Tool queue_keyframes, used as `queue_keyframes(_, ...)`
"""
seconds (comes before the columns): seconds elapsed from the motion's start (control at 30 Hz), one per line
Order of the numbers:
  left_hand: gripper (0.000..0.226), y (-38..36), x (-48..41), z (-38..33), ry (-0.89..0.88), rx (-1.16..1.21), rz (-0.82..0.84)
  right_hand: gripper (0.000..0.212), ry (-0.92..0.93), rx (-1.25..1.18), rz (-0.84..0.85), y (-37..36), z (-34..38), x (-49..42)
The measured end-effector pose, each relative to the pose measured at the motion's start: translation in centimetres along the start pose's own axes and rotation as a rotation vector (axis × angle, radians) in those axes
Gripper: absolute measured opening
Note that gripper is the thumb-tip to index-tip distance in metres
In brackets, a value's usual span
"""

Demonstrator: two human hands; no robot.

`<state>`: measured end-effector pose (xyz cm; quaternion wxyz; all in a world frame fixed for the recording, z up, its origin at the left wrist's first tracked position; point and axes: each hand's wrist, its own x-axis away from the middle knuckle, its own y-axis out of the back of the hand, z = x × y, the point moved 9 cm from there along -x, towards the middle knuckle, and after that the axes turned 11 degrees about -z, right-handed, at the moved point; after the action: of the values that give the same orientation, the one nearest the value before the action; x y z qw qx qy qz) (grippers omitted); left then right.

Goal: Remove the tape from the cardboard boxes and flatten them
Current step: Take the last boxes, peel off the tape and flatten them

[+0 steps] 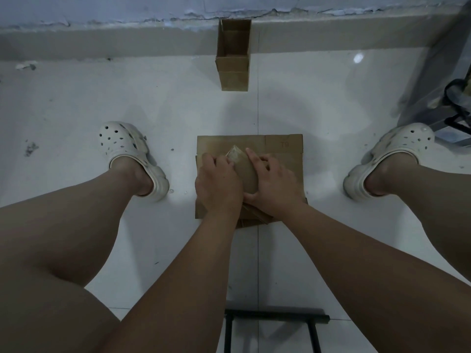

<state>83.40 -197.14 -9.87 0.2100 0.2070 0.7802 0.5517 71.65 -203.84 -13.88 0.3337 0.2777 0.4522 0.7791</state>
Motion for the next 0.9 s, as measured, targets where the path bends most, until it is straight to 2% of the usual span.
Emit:
queue_keyframes(0.13, 0.014, -0.3, -0.4, 0.0, -0.021, -0.053, 0.04, 0.101, 0.002, 0.011, -0.002, -0.1, 0.0, 0.0)
queue_keyframes(0.37, 0.01, 0.1, -0.6, -0.2, -0.094, -0.005, 0.059, 0.104, -0.001, 0.023, 0.003, -0.1, -0.3, 0.0)
queue_keyframes(0.6, 0.011, 0.3, -1.1, 0.2, -0.023, 0.119, 0.069, 0.106, -0.016, -0.004, 0.019, 0.1, -0.4, -0.3)
queue_keyframes(0.7, 0.037, 0.6, -1.3, -0.1, -0.001, 0.224, 0.076, 0.106, -0.017, -0.025, 0.025, 0.3, -0.3, -0.2)
queue_keyframes(0.77, 0.052, 0.1, -1.7, -0.2, -0.017, 0.172, 0.126, 0.106, -0.017, -0.031, 0.029, 0.4, -0.1, -0.2)
queue_keyframes(0.9, 0.036, -0.4, -2.0, 0.6, -0.007, 0.108, 0.114, 0.106, -0.015, -0.03, 0.052, 0.2, 0.2, 0.0)
